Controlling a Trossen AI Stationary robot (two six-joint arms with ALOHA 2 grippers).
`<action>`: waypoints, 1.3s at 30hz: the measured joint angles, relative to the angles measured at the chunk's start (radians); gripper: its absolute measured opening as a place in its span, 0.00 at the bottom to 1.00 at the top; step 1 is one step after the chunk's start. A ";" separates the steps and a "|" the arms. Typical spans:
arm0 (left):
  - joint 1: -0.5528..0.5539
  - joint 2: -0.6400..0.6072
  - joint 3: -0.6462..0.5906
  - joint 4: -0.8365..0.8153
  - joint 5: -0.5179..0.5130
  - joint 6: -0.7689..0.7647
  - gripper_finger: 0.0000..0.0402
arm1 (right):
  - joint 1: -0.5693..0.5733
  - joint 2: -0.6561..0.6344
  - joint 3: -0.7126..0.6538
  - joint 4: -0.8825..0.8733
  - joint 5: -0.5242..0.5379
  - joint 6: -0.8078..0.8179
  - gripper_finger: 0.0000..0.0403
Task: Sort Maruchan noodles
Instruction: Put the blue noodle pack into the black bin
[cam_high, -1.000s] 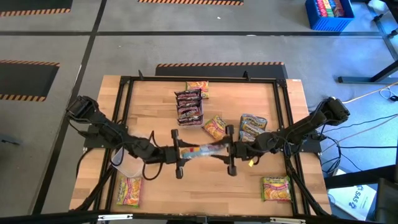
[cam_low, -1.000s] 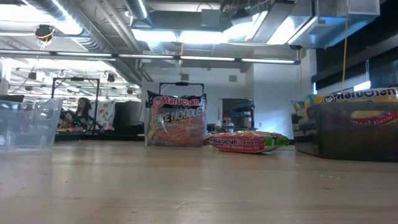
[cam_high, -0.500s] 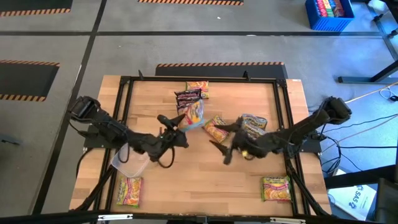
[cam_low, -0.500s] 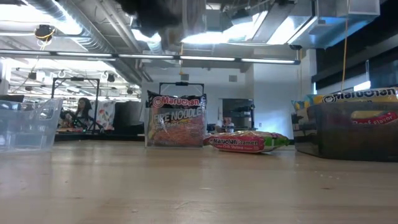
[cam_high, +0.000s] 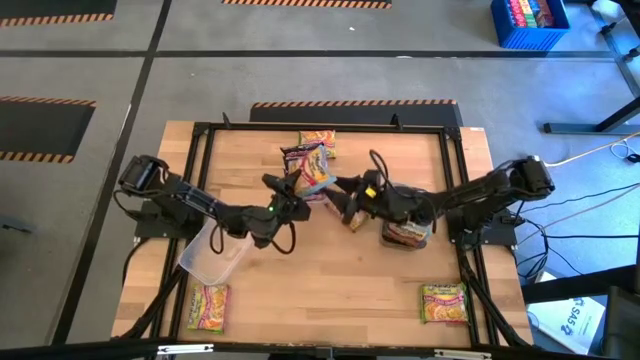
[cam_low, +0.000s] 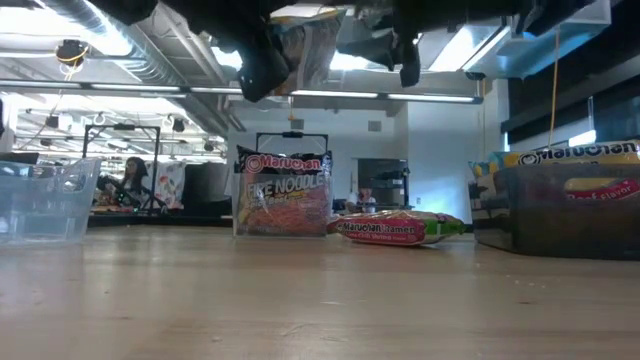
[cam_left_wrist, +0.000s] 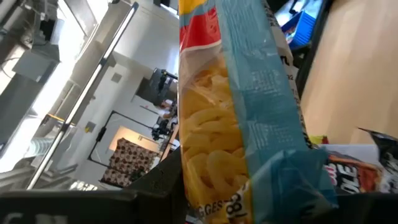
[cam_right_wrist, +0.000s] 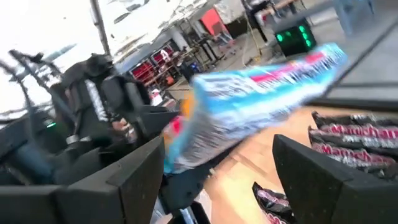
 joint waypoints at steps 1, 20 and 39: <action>0.005 -0.001 0.001 0.003 0.003 0.000 0.33 | -0.016 0.000 0.000 -0.012 -0.004 0.034 0.68; 0.126 0.010 0.000 -0.021 0.097 0.007 0.33 | -0.126 0.069 0.025 -0.004 -0.003 0.284 0.68; 0.130 0.008 0.001 -0.063 0.073 -0.024 0.34 | -0.196 0.180 0.204 -0.108 -0.031 0.242 0.63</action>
